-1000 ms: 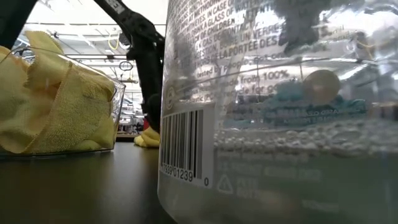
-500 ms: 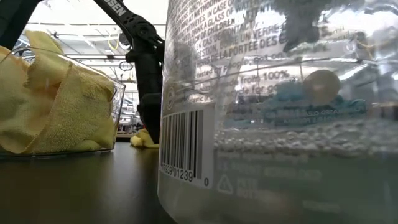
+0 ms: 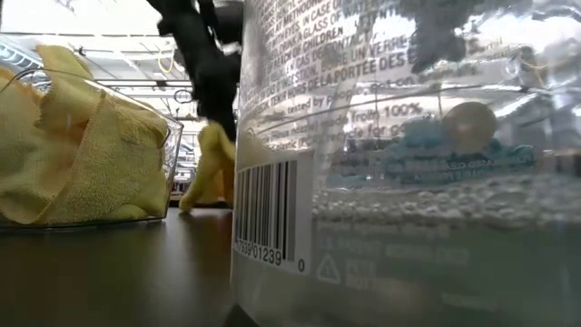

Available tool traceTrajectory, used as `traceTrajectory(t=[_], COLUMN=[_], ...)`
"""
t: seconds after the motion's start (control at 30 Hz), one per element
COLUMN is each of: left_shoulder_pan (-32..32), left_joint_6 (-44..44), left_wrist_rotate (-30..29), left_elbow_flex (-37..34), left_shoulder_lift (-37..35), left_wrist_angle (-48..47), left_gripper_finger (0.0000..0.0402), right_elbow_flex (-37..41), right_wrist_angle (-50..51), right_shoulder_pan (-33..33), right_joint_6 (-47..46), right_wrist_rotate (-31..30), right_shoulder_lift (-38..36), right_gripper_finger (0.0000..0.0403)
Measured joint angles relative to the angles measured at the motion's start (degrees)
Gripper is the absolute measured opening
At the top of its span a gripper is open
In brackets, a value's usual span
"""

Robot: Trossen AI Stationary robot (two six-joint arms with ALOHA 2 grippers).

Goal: Sort microfiber towel by color & place in baskets
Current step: Put the yellow microfiber towel into the bottom transparent bin

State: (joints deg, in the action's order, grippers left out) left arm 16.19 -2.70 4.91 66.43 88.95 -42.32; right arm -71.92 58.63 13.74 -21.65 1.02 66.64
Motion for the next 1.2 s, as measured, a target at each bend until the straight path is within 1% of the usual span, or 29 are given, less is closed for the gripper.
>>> traceTrajectory(t=[0.23,0.4,0.47,0.87,1.07,1.2], left_shoulder_pan=[-2.7,-5.0,-6.0,-13.2,-16.2,-16.9], left_joint_6=[-0.1,-3.2,-4.5,-10.0,-12.6,-16.3], left_wrist_rotate=[0.0,0.7,1.9,18.6,25.2,28.1], left_elbow_flex=[3.3,6.3,7.2,8.0,8.0,8.0], left_shoulder_lift=[-12.4,-19.4,-21.8,-33.3,-39.3,-43.5], left_wrist_angle=[-5.2,-8.6,-9.5,-16.3,-19.1,-21.9], left_gripper_finger=[0.0003,0.0003,0.0003,0.0002,0.0002,0.0002], right_elbow_flex=[0.0,0.0,0.0,0.0,0.0,0.0], right_wrist_angle=[-0.2,-0.2,-0.2,-1.5,-1.5,-1.5], right_shoulder_pan=[0.0,0.0,0.0,0.0,0.0,0.0], right_joint_6=[0.7,1.9,2.6,4.9,5.3,5.4], right_wrist_rotate=[0.0,-1.0,-1.4,-1.5,-1.5,-1.5], right_shoulder_lift=[0.0,0.0,0.0,0.0,0.0,0.0], right_gripper_finger=[0.0216,0.0216,0.0216,0.0216,0.0216,0.0216])
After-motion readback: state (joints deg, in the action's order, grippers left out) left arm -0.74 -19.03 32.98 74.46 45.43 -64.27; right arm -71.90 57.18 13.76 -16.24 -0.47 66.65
